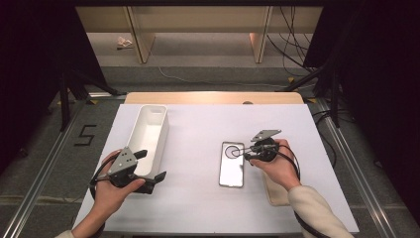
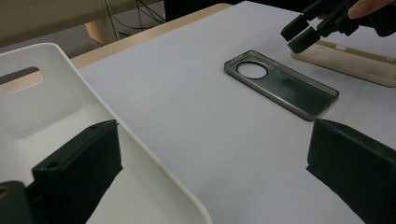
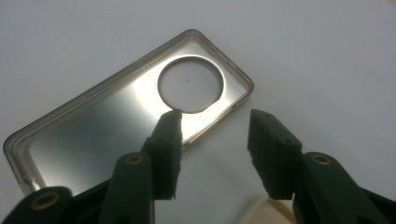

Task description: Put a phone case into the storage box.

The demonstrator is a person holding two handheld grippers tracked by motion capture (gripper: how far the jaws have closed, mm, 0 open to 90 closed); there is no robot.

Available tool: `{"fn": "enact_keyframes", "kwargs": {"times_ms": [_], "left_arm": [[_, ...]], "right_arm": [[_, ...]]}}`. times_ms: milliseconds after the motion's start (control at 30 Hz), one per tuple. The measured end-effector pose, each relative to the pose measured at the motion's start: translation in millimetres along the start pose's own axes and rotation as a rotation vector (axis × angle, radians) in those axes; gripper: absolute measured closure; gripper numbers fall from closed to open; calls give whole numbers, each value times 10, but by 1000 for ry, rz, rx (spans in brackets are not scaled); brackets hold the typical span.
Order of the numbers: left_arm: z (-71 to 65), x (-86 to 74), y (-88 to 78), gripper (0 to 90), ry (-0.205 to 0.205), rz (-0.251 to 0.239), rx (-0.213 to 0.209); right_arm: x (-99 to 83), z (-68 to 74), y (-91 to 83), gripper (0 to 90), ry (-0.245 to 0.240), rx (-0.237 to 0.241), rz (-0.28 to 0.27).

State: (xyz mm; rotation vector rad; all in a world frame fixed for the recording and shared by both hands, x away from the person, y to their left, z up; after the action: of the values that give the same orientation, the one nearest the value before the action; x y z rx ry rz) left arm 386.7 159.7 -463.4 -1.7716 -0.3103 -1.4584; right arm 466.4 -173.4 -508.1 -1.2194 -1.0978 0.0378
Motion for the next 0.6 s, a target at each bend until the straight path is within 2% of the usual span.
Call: {"fn": "enact_keyframes", "kwargs": {"times_ms": [100, 133, 167, 267, 367, 433, 600], "left_arm": [[2, -12, 4, 24, 0, 5, -2], [2, -12, 4, 25, 0, 5, -2], [0, -6, 1, 24, 0, 2, -3], [-3, -8, -1, 24, 3, 4, -3], [-3, -11, -1, 24, 3, 6, -3], [-4, -9, -2, 24, 3, 4, -3], [-6, -11, -3, 24, 1, 5, -3]], "right_arm": [[-48, 46, -83, 447, -40, 24, 11], [-48, 46, -83, 447, -40, 24, 11], [-67, 86, -127, 387, -56, 32, 2], [-91, 153, -179, 313, -70, 54, -11], [-100, 208, -215, 282, -85, 72, -21], [-105, 291, -270, 244, -114, 88, -34], [-136, 431, -336, 204, -169, 109, -20]]}}
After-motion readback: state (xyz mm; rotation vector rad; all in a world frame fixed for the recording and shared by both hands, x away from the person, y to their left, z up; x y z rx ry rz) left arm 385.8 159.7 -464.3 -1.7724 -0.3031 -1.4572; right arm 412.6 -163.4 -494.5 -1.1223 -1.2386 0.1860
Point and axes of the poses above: each handheld gripper's, and its own axes: y roughly forward along the jaws, x roughly out of its top, z roughly to its left, the point moved 8 cm from there along y, roughly forward along the jaws
